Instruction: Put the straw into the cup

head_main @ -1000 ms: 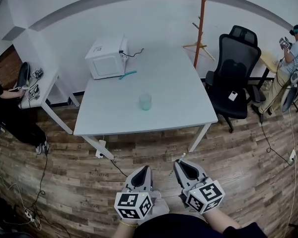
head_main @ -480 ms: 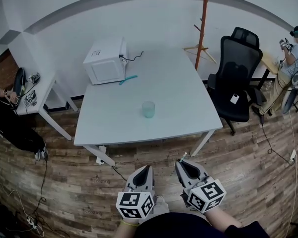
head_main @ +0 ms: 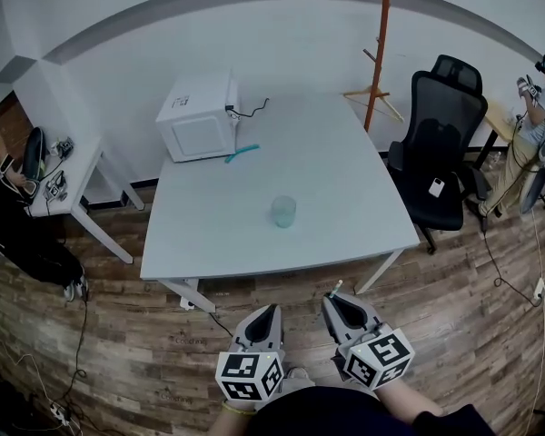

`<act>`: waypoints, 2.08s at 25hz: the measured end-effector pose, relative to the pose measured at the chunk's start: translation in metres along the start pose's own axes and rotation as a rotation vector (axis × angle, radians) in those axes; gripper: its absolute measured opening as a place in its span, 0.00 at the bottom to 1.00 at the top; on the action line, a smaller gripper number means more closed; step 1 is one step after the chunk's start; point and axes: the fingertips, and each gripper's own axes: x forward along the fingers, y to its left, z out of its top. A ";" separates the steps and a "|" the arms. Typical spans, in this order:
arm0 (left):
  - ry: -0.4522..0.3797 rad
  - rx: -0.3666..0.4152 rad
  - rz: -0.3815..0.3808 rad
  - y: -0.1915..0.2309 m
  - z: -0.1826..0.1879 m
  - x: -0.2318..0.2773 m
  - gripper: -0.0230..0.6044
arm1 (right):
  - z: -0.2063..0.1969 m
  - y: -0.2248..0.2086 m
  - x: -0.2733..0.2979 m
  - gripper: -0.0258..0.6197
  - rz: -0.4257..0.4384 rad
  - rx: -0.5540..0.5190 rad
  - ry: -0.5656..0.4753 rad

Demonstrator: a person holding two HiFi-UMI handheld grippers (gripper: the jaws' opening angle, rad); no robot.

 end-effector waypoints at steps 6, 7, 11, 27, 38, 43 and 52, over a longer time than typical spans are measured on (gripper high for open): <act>0.017 -0.002 0.000 0.026 0.008 0.014 0.06 | 0.006 0.001 0.030 0.09 0.000 -0.006 0.002; 0.017 -0.001 0.000 0.029 0.010 0.017 0.06 | 0.008 0.002 0.033 0.09 -0.001 -0.009 -0.001; 0.014 -0.006 -0.007 0.036 0.017 0.026 0.06 | 0.011 -0.004 0.040 0.09 -0.020 -0.008 -0.002; 0.023 -0.049 0.061 0.062 0.031 0.088 0.06 | 0.030 -0.058 0.097 0.09 0.021 0.017 -0.009; 0.013 -0.049 0.102 0.075 0.062 0.148 0.06 | 0.053 -0.105 0.148 0.09 0.061 0.023 0.018; 0.014 -0.056 0.126 0.083 0.072 0.170 0.06 | 0.058 -0.120 0.172 0.09 0.087 0.027 0.036; -0.002 -0.076 0.192 0.103 0.084 0.204 0.06 | 0.066 -0.140 0.220 0.09 0.166 0.012 0.069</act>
